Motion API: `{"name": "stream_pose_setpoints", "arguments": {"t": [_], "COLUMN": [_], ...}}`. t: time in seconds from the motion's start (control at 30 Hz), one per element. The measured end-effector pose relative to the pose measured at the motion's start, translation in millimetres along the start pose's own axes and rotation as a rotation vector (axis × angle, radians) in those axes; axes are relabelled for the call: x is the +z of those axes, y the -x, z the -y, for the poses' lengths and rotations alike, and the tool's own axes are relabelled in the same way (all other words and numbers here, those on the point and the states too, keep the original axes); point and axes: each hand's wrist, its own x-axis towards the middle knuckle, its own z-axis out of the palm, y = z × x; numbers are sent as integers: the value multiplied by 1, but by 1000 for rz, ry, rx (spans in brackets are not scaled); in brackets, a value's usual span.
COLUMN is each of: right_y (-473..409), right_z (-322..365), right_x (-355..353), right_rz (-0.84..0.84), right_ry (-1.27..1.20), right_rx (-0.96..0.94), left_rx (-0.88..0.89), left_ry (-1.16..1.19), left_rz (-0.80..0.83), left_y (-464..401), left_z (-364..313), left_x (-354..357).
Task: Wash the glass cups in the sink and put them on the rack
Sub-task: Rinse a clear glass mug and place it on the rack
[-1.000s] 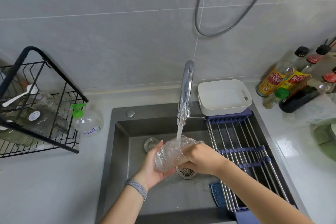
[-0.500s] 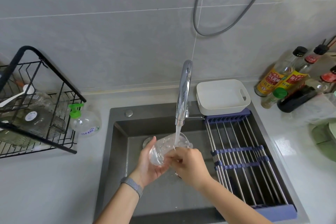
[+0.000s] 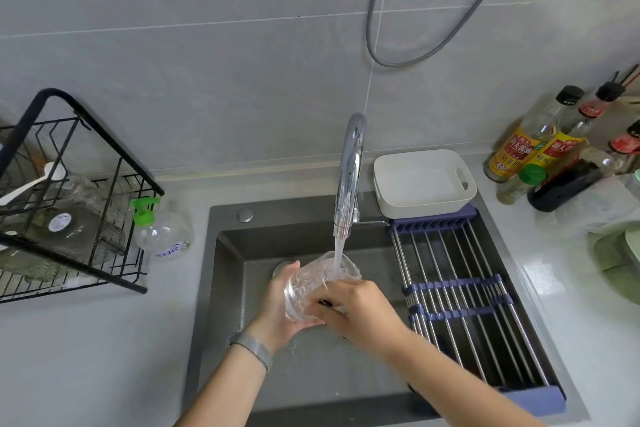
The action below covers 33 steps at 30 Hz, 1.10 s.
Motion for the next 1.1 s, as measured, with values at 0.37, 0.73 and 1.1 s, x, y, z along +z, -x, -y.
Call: {"name": "stream_pose_setpoints", "arguments": {"t": [0.37,0.73,1.1], "right_y": [-5,-2,-2], "right_z": [-23,-11,-29], "right_x": [-14,-14,-14], "right_rz": [49,119,31], "right_ry": [281,150,131], "right_rx": [-219,-223,-337], "left_rx": [-10,77,-21], "left_ry": [158,113,355], "left_rz": [33,127,126], "left_y": [5,11,19], "left_z": [-1,-1,-1], "left_x": [-15,-7,-6]}}
